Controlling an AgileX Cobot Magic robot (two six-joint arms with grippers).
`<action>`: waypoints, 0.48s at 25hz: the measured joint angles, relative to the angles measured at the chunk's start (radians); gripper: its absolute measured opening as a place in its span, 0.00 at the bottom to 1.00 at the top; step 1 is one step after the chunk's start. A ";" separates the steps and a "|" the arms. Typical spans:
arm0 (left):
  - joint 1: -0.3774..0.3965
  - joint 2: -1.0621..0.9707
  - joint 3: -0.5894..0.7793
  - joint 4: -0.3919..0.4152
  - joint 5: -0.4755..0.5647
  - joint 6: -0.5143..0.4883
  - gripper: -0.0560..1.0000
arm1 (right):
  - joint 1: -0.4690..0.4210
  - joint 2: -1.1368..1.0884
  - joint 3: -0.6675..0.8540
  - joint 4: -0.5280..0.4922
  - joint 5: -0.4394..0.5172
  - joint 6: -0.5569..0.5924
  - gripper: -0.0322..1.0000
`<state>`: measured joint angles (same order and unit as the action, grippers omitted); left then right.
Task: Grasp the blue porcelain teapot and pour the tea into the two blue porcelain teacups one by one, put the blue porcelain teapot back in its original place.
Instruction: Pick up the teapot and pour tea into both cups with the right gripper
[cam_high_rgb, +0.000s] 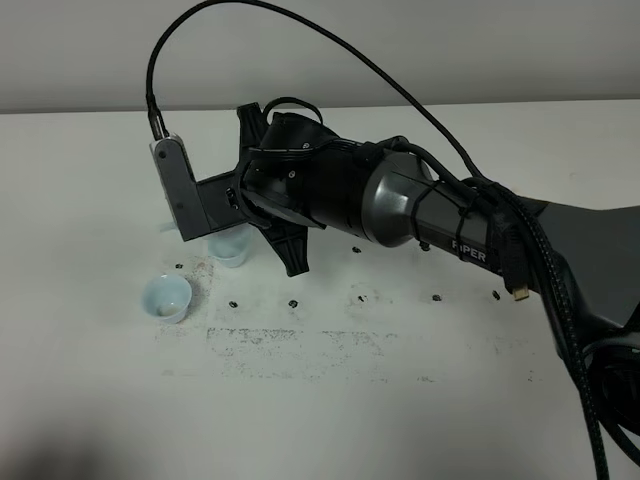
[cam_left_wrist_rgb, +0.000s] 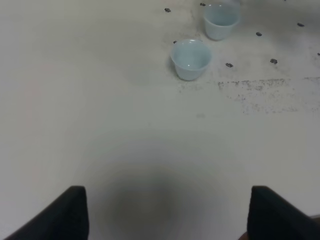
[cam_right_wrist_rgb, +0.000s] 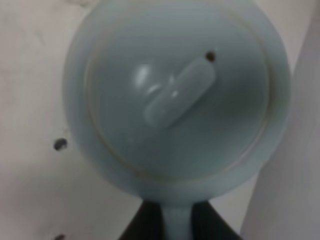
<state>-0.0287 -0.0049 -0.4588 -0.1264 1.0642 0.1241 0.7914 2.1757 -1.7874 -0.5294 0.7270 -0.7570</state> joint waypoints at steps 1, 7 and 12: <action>0.000 0.000 0.000 0.000 0.000 0.000 0.65 | 0.000 0.000 0.000 -0.013 0.003 0.013 0.07; 0.000 0.000 0.000 0.000 0.000 0.000 0.65 | 0.011 0.000 0.006 -0.054 0.015 0.021 0.07; 0.000 0.000 0.000 0.000 0.000 0.000 0.65 | 0.025 0.000 0.063 -0.077 -0.015 -0.040 0.07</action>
<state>-0.0287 -0.0049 -0.4588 -0.1264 1.0642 0.1241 0.8163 2.1757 -1.7246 -0.6060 0.7122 -0.7974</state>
